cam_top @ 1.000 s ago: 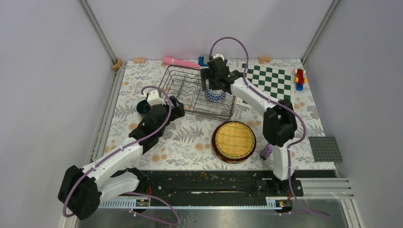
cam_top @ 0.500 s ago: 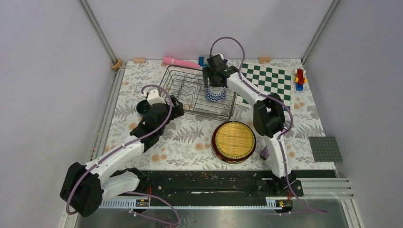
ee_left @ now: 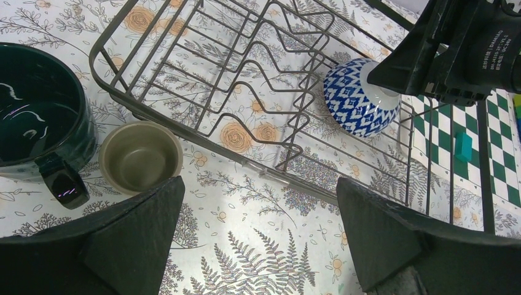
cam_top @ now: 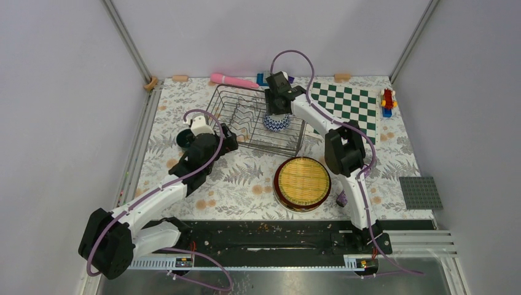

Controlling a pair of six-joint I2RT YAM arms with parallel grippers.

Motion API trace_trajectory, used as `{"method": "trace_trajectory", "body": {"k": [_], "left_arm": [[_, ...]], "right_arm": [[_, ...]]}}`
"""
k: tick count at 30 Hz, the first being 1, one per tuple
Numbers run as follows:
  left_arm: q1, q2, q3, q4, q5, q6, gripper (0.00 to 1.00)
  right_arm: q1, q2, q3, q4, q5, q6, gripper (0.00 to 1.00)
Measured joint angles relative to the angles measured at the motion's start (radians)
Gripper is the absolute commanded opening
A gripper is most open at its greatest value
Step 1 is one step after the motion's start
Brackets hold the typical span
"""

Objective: Unload the mixed dishes from the dish rack
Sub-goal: Pick up the bowl from the dish rack.

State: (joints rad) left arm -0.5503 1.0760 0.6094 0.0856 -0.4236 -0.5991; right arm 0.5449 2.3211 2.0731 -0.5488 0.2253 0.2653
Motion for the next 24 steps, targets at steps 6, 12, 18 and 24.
{"method": "trace_trajectory", "body": {"k": [6, 12, 18, 24], "left_arm": [[0.001, 0.000, 0.000, 0.000, 0.002, 0.000, 0.99], [0.001, 0.000, 0.000, 0.000, 0.003, 0.000, 0.99], [0.001, 0.000, 0.000, 0.000, 0.010, 0.000, 0.99], [0.000, 0.000, 0.000, 0.001, 0.027, -0.001, 0.99]], "right_arm": [[0.001, -0.002, 0.003, 0.001, 0.013, -0.006, 0.43], [0.001, -0.002, 0.003, 0.000, 0.017, -0.005, 0.38], [0.001, -0.060, -0.095, 0.048, 0.017, 0.004, 0.29], [0.001, -0.215, -0.344, 0.154, 0.004, 0.036, 0.24]]}}
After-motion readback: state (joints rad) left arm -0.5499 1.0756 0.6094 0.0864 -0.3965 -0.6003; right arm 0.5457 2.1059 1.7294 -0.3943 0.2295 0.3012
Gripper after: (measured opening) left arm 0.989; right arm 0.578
